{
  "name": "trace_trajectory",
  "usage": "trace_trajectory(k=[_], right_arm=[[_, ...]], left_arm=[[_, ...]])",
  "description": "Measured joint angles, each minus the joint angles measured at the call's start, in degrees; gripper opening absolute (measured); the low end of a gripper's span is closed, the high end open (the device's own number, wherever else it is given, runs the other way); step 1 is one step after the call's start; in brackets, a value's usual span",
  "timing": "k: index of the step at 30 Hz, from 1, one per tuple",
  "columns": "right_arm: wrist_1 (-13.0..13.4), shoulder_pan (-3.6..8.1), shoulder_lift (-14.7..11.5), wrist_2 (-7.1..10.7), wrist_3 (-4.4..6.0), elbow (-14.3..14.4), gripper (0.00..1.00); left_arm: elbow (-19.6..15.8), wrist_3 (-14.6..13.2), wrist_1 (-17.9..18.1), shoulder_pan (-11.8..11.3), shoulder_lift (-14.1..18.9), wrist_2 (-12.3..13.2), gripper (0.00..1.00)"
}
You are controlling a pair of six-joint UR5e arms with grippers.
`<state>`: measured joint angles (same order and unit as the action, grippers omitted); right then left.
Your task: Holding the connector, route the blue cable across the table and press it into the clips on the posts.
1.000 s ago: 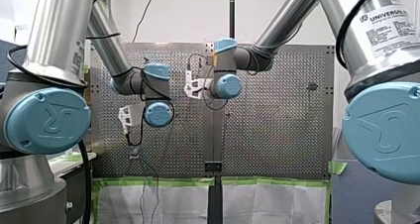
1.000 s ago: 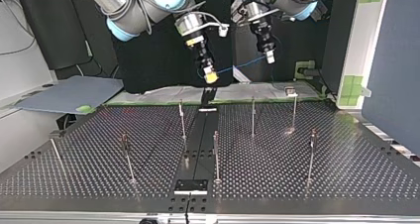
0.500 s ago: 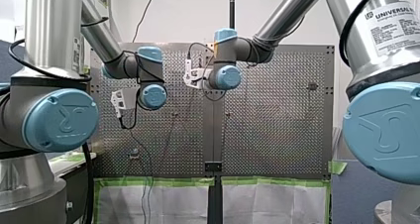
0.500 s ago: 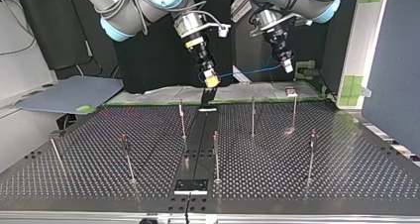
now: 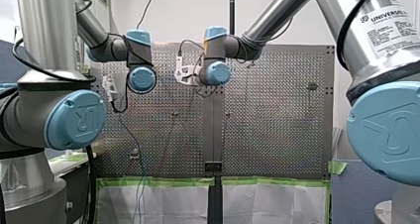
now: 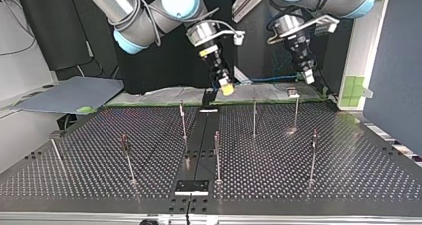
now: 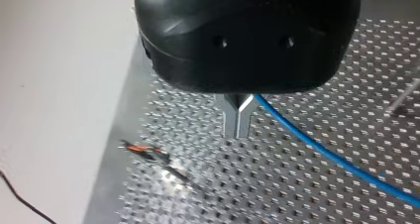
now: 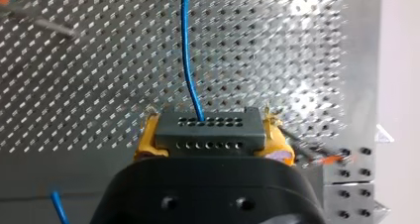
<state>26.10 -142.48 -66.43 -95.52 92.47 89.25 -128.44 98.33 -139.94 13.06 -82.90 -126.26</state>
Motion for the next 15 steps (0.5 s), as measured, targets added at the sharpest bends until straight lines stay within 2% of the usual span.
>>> trace_trajectory(k=[4, 8, 15], right_arm=[[-0.9, -0.36, 0.1, 0.26, 0.89, -2.5, 0.00], [-2.5, -0.46, 0.2, 1.11, 1.61, -4.9, 0.00], [-5.1, -0.04, 0.5, 1.54, 2.03, -9.1, 0.00]], left_arm=[[1.8, 0.1, -1.8, -1.0, 1.3, 2.6, 0.00], [4.0, 0.2, -2.8, -1.6, 0.6, 4.8, 0.00], [6.9, 0.4, -3.7, -2.8, -0.4, 5.9, 0.00]])
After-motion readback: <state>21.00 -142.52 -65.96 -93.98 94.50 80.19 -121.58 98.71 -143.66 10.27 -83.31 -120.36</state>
